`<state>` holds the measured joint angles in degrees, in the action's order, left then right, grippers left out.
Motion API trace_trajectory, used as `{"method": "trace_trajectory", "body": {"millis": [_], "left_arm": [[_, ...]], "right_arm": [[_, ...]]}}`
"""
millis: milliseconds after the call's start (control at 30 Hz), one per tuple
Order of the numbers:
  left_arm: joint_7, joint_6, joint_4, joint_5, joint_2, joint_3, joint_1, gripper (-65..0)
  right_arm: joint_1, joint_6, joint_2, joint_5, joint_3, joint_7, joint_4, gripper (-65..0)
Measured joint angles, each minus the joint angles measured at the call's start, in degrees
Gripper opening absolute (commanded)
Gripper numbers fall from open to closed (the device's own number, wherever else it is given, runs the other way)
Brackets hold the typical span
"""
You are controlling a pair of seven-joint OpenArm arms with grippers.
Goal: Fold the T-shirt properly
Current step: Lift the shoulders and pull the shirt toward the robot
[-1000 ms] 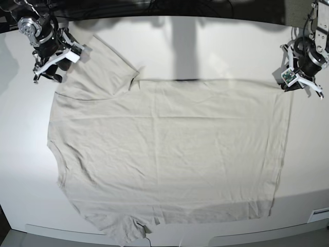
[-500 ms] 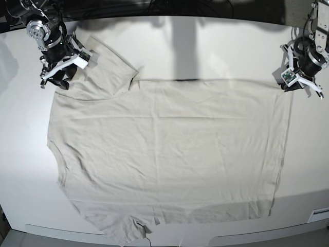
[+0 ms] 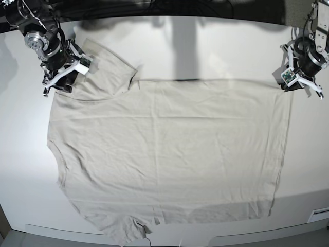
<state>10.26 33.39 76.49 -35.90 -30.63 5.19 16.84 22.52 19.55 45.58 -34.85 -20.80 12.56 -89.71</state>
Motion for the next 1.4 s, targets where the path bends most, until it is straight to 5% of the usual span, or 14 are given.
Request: {"method": "trace_trajectory", "body": {"millis": [100,367,633,1033,1200,1400], "left_arm": [[-0.02,0.0,0.0,-0.02,0.0,0.0,-0.02,-65.0],[-2.29,0.22,-0.02,12.24,0.0,0.02,1.22,-65.0],[-2.38,1.84,2.23,22.16,0.2,6.12,9.75,-65.0],[-4.33,2.47,12.07,26.82,0.2,12.74,22.08,-65.0],[-4.46,2.6,16.7,26.88,0.98,14.51,26.36,-65.0],[-4.55,2.62,23.5,28.22,7.63,22.43,29.88,-65.0]], "right_arm": [[0.04,0.22,-0.02,5.31,-0.07,0.46,0.15,-65.0],[0.22,-6.05,-0.02,16.76,-0.15,0.35,0.39,-65.0],[4.59,-6.38,2.27,21.51,0.79,-1.18,-2.38,-65.0],[30.62,-7.61,2.27,21.86,19.71,-4.15,-12.22,-65.0],[37.38,-8.9,-0.72,21.92,26.64,-7.08,-14.34,-65.0],[42.47,-8.59,-6.05,21.55,33.22,-9.81,-17.53,-65.0]]}}
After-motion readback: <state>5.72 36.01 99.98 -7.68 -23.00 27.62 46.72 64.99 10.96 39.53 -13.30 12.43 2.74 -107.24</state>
